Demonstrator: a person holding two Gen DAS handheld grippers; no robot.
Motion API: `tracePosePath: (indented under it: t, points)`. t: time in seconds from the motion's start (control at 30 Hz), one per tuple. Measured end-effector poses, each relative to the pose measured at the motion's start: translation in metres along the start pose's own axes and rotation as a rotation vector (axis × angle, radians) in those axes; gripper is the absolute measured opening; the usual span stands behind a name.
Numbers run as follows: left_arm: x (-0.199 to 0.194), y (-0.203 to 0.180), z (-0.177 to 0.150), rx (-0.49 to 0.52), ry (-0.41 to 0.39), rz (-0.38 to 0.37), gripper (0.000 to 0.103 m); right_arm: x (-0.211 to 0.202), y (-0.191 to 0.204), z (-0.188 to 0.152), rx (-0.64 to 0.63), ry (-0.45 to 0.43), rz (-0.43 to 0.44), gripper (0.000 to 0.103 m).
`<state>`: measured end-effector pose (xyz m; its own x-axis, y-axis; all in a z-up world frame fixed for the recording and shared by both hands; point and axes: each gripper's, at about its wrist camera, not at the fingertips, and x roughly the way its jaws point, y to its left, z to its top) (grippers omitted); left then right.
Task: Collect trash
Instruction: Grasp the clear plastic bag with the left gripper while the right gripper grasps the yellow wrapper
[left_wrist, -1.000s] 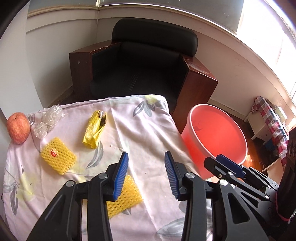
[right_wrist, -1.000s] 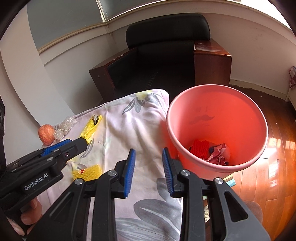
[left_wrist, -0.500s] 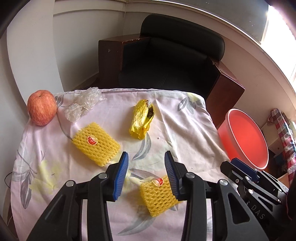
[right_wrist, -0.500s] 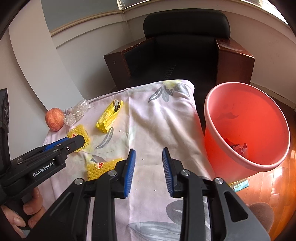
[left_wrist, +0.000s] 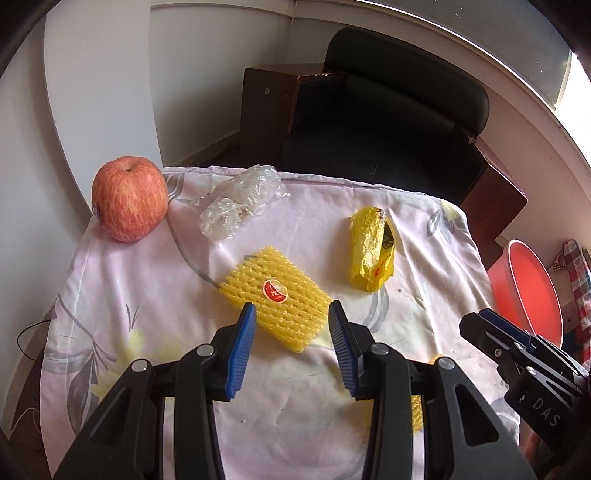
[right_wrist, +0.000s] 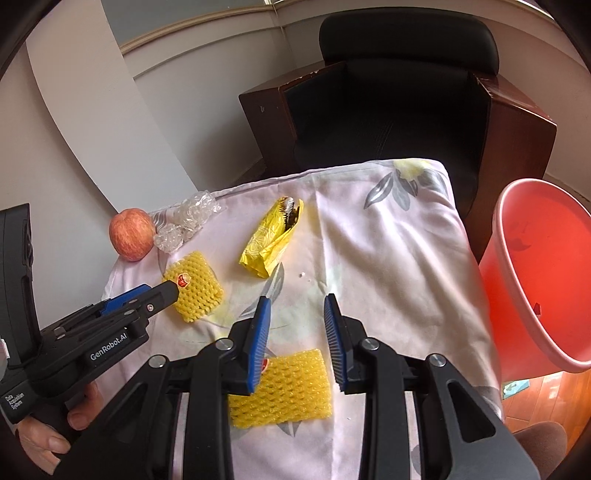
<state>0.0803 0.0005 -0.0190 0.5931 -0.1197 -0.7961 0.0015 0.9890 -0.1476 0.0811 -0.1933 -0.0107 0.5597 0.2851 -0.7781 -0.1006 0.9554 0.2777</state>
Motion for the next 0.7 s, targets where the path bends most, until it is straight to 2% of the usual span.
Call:
tracePosePath:
  t: [0.13,0.33,0.43,0.7]
  points:
    - [0.001,0.021,0.006,-0.02,-0.013,0.024,0.042,0.013,0.013,0.009,-0.01,0.02,0.026,0.03]
    - [0.01,0.045,0.021,-0.029,-0.015,0.062,0.044,0.039,0.03,0.022,-0.032,0.048,0.018,0.03]
    - [0.016,0.052,0.032,-0.03,-0.017,0.063,0.046,0.052,0.033,0.029,-0.022,0.075,0.029,0.044]
    - [0.048,0.058,0.064,-0.011,-0.012,0.078,0.049,0.078,0.036,0.045,-0.012,0.098,0.005,0.044]
